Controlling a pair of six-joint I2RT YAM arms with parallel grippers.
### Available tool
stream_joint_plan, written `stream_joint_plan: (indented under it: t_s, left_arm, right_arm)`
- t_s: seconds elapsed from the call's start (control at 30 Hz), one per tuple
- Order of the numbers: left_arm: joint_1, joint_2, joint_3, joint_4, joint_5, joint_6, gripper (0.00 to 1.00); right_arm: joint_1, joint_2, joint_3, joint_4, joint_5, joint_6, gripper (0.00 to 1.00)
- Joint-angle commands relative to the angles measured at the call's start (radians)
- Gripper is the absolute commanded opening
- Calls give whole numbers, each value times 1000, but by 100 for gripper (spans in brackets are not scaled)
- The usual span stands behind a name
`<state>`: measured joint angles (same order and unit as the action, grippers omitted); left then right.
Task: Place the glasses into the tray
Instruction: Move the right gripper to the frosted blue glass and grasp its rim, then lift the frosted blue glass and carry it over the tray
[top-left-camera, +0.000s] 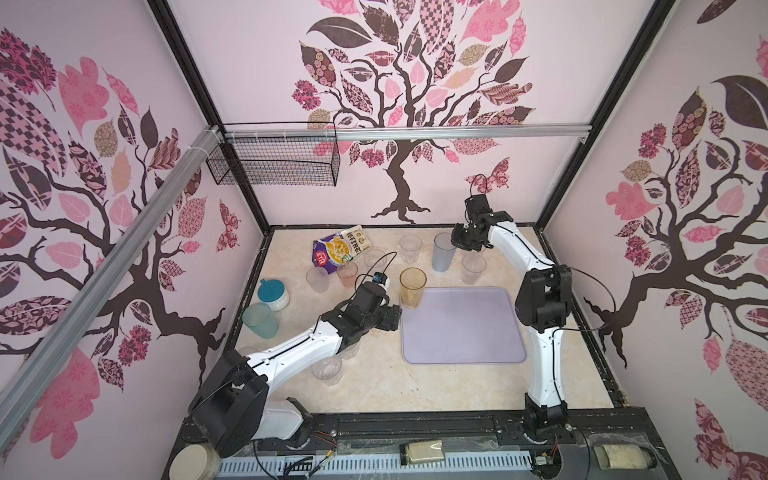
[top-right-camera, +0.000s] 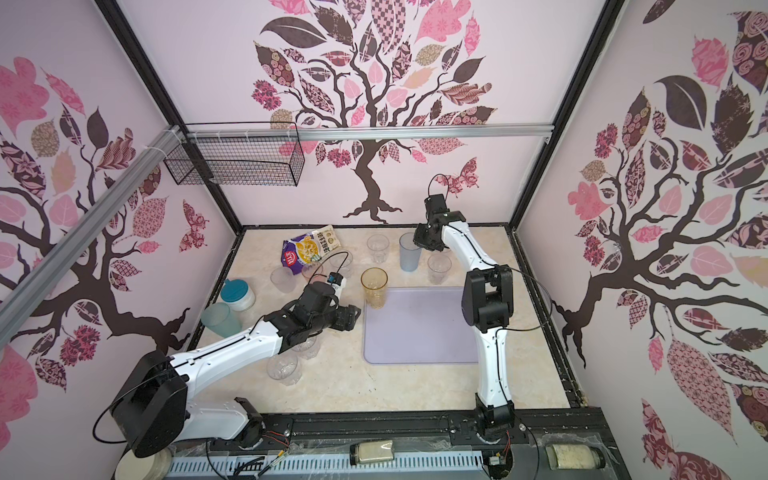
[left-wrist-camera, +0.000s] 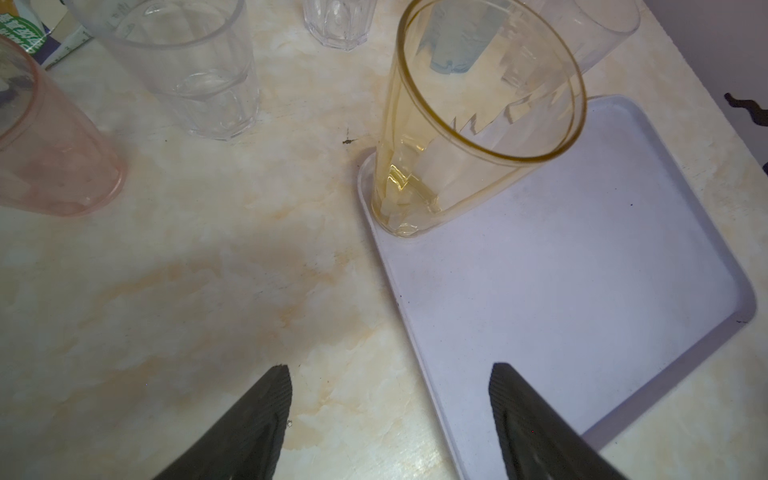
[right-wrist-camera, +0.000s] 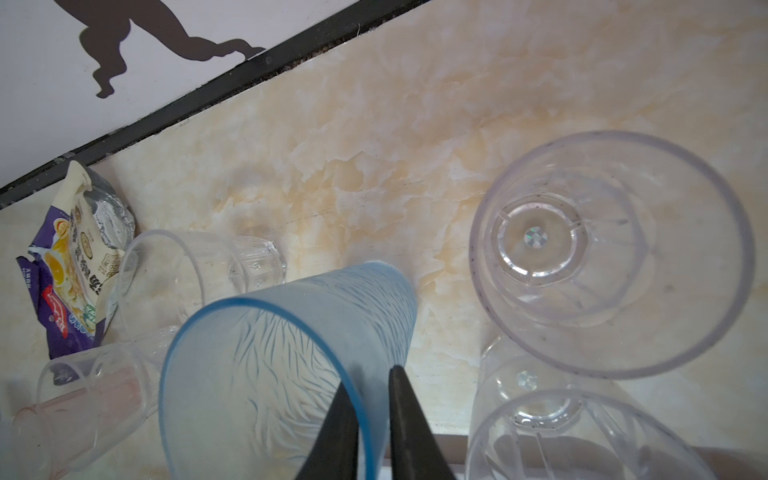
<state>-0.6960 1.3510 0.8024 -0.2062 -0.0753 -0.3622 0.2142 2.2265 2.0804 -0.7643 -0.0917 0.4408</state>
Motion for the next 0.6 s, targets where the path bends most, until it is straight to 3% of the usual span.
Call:
stream_joint_plan:
  t_s: [0.0, 0.2, 0.57]
  left_arm:
    - [2, -42, 12, -18, -51, 22, 79]
    - [2, -84, 1, -25, -74, 17, 79]
    - [3, -235, 40, -101, -150, 73, 78]
  right_arm:
    - [25, 9, 40, -25, 43, -19, 11]
    - [54, -47, 42, -54, 93, -38, 1]
    - [133, -265, 19, -162, 208, -91, 0]
